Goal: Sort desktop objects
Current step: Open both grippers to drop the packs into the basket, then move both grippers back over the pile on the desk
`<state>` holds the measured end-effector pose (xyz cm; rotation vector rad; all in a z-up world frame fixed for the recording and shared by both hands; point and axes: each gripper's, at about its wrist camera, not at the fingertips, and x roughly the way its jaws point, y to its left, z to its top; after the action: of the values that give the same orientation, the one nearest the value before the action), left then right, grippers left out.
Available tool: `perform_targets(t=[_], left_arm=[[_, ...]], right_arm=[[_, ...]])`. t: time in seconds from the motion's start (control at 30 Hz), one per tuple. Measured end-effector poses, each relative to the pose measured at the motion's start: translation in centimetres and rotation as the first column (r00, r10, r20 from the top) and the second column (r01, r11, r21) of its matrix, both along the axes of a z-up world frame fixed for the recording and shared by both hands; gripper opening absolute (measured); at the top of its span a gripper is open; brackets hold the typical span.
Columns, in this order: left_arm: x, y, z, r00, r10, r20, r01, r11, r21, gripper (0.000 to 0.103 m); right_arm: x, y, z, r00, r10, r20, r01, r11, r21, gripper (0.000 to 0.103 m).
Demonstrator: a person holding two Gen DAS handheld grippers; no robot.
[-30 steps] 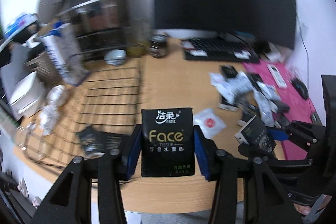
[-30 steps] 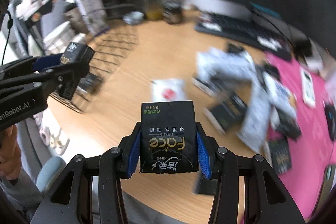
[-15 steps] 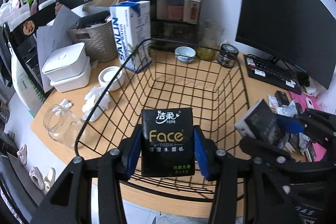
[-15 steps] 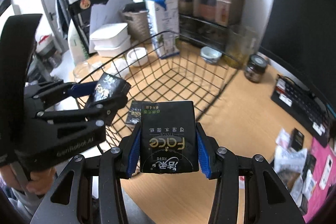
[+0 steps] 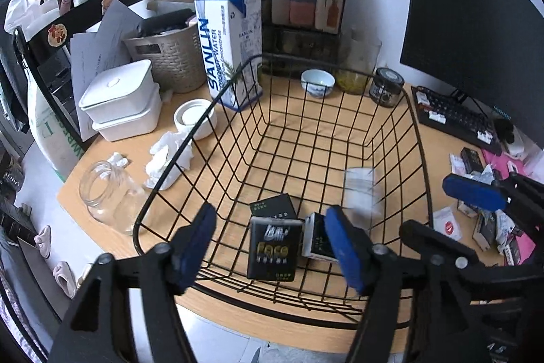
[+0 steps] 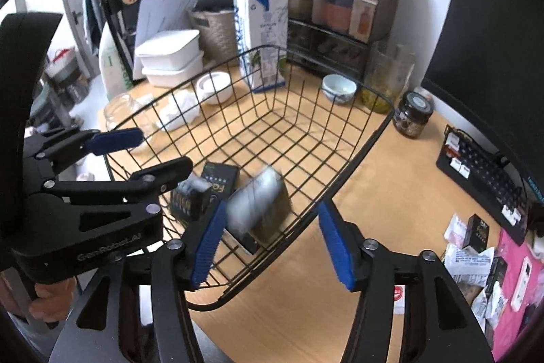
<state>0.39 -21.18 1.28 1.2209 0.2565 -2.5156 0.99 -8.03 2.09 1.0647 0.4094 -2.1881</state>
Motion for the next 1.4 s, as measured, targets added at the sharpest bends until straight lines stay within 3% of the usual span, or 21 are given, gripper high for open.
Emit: perform_targets(t=[0.23,0.43,0.67,0.77,0.9,1.1,1.17,1.4], left_arm=[[0.6,1.4,1.3,0.999,-0.027,-0.032,0.027,1.000,0.006,0.074],[0.4,4.7,2.6,0.992,-0.111,-0.063,0.110,0.994,-0.011,0.074],[-0.8,9.8,2.9,0.974,-0.216,-0.064,0.215,0.976,-0.032,0.074],[-1.4,13.3,2.9,0.956,-0.290,-0.050,0.287,0.956,-0.054,0.074],[-2.0,18.5,2.3,0.913,-0.408,-0.026,0.406,0.912,-0.051,0.075],[-3.7,25.8,-1.4,0.834,-0.547,0.071,0.549,0.836,-0.005,0.075],[-4.1,27.2,-2.7,0.821,-0.561,0.105,0.564,0.826,-0.001,0.075],[-5.5,31.1,-7.2,0.771,-0.614,0.168,0.593,0.789,0.158,0.075]], right_arm=[[0.3,2.4,1.0,0.999,-0.032,-0.008,0.032,0.999,-0.012,0.060],[0.8,5.7,2.0,0.996,-0.084,-0.025,0.084,0.996,-0.023,0.060],[0.8,13.8,1.6,0.974,-0.228,-0.010,0.228,0.973,-0.026,0.060],[0.6,18.0,0.4,0.952,-0.306,0.009,0.306,0.952,0.000,0.060],[0.2,23.5,-1.2,0.913,-0.405,0.041,0.404,0.914,0.027,0.060],[0.4,29.5,-3.9,0.858,-0.505,0.096,0.503,0.863,0.046,0.059],[0.9,30.7,-4.8,0.845,-0.526,0.098,0.522,0.850,0.062,0.059],[0.2,36.2,-6.4,0.784,-0.616,0.076,0.609,0.787,0.095,0.060]])
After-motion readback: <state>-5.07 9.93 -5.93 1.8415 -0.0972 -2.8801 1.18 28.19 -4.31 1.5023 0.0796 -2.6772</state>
